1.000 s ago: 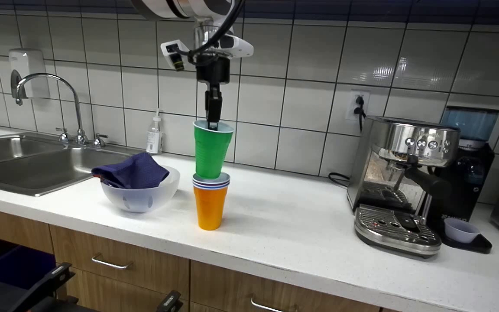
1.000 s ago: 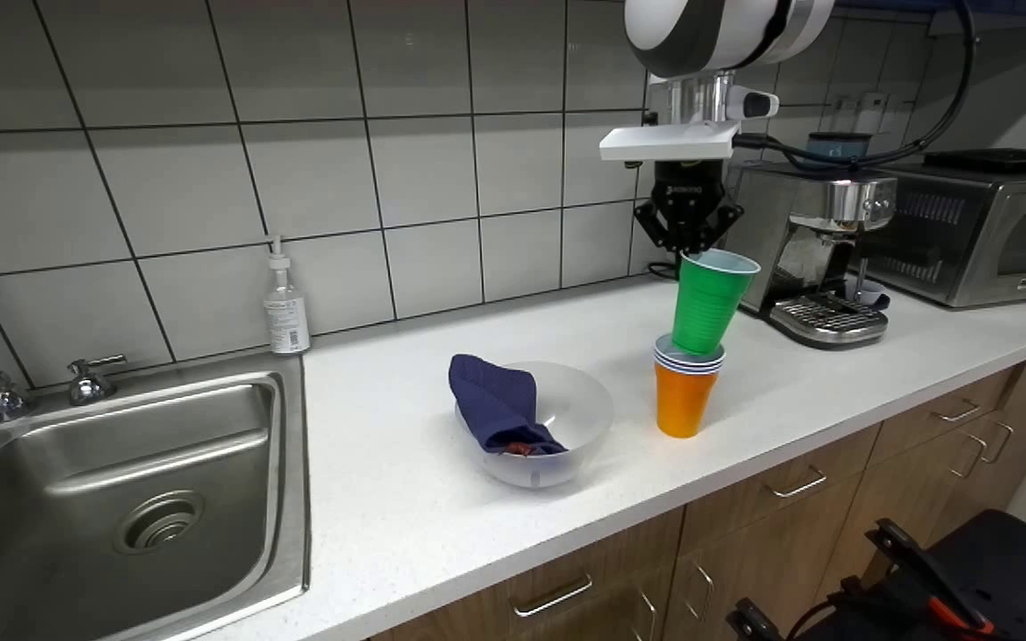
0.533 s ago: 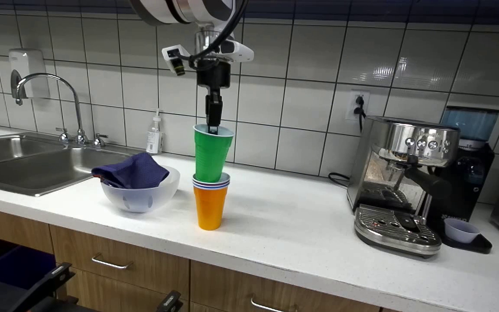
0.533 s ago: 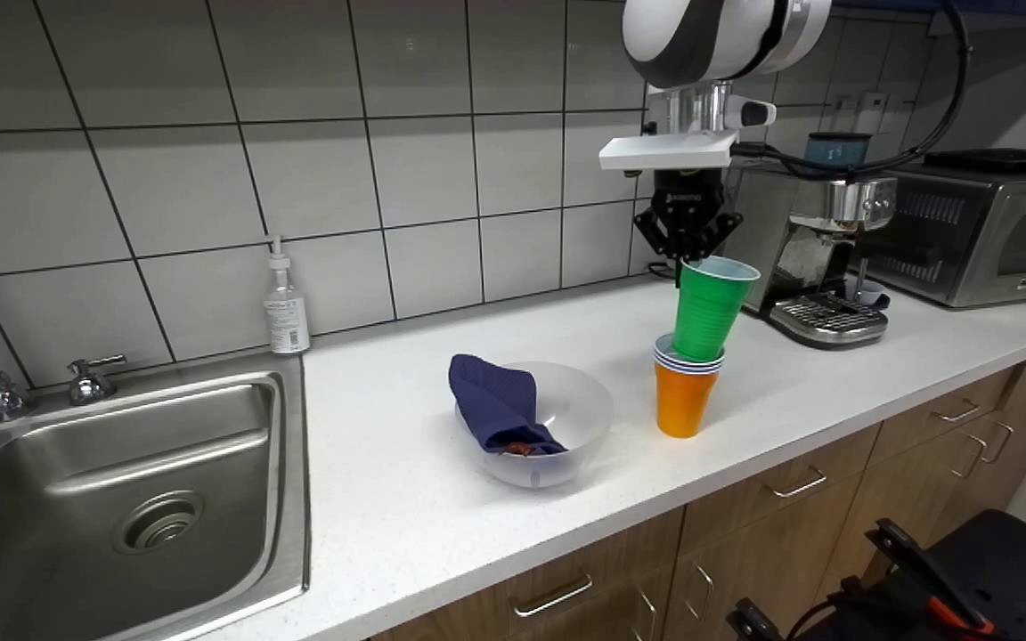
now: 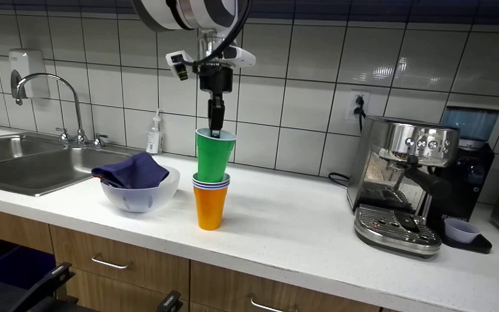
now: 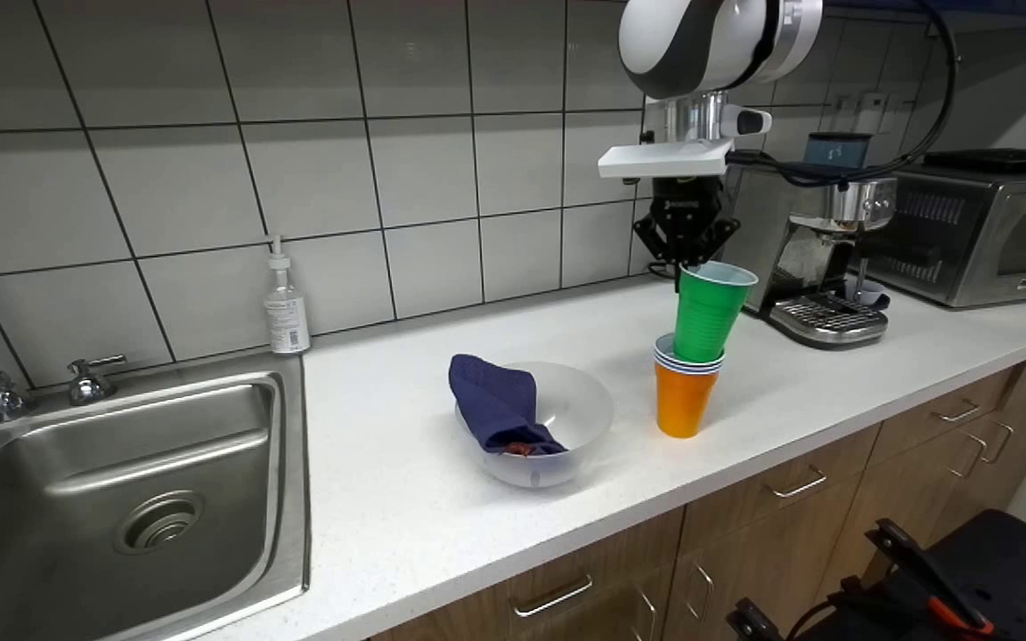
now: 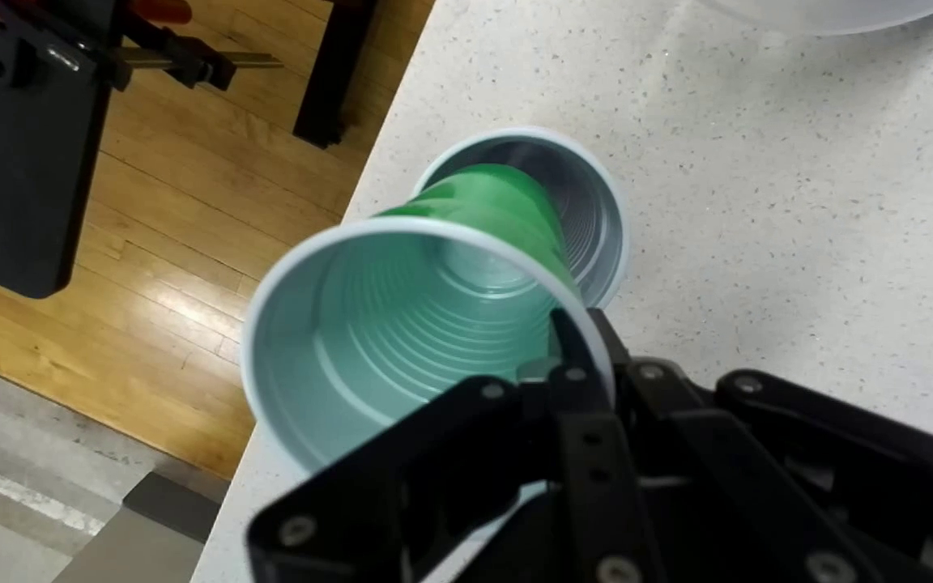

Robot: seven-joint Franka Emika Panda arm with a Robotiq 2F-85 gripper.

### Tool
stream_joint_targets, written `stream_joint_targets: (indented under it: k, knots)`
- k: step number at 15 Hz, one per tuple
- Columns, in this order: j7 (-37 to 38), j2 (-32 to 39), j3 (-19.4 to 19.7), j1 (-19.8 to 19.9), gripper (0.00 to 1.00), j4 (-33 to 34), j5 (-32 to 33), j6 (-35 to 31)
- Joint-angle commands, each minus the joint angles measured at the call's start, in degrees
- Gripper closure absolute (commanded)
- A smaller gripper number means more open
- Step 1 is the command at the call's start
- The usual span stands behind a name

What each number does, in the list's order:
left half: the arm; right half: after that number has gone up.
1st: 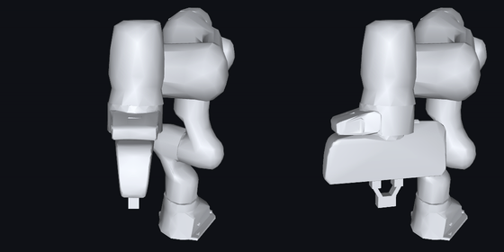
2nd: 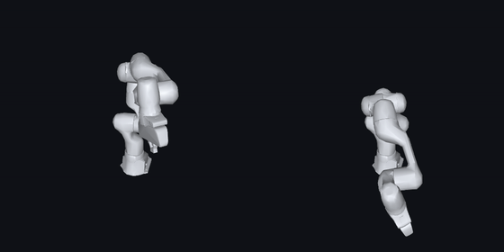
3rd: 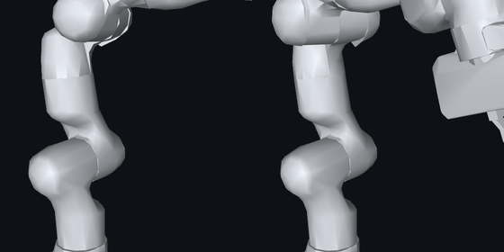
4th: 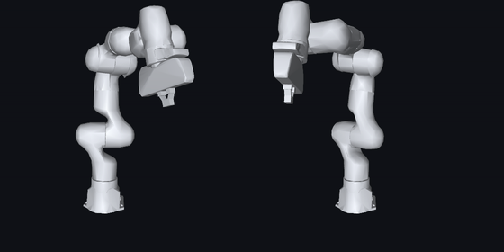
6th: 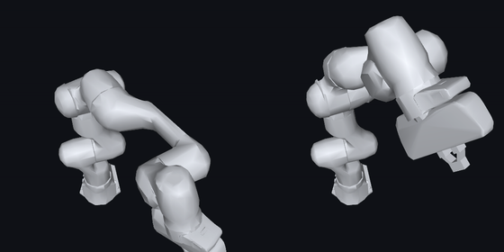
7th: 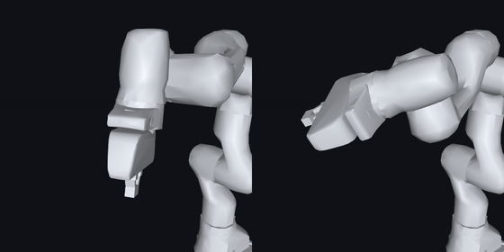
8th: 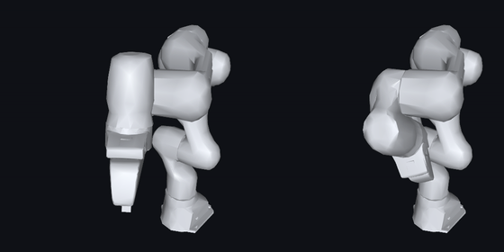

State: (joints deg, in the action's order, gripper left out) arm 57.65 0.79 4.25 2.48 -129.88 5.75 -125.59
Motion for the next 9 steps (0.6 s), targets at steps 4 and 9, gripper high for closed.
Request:
stream_joint_targets:
  k: [4, 9]
  knots:
    - [-1.0, 2.4, 0.0, 0.3, 0.99, 2.7, 0.3, 0.4]
    - [-1.2, 3.5, 0.1, 0.1, 0.99, 3.6, 0.2, 0.6]
